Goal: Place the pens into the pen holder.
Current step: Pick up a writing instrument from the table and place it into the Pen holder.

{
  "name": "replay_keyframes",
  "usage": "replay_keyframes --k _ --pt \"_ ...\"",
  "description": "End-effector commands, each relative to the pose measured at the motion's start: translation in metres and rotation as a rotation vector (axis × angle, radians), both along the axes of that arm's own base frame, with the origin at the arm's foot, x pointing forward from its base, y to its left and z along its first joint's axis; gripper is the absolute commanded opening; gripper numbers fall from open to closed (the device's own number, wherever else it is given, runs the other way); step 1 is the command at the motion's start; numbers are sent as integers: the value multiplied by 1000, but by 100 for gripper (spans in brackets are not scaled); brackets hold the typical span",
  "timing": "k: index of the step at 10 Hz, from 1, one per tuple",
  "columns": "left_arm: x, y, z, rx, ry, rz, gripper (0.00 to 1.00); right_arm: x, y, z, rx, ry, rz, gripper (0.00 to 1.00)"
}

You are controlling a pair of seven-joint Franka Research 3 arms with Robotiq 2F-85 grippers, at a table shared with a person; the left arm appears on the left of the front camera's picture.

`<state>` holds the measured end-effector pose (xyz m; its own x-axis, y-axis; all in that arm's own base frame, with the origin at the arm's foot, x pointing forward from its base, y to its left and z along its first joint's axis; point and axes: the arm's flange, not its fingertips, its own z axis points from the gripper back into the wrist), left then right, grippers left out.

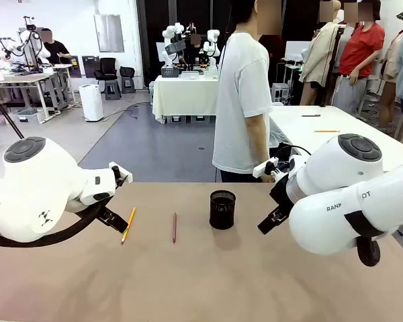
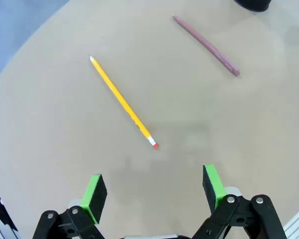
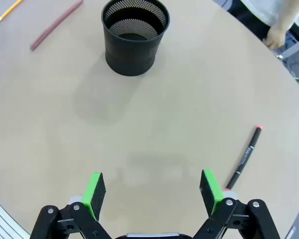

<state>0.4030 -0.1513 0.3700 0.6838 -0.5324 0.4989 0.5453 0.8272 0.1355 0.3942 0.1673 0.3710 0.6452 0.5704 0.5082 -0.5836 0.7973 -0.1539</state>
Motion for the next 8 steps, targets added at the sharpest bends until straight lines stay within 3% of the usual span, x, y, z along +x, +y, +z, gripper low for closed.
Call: replay_keyframes --k 1,8 --pt "0 0 0 0 0 0 100 0 0 0 0 0 0 100" --pt "0 0 0 0 0 0 100 0 0 0 0 0 0 100"
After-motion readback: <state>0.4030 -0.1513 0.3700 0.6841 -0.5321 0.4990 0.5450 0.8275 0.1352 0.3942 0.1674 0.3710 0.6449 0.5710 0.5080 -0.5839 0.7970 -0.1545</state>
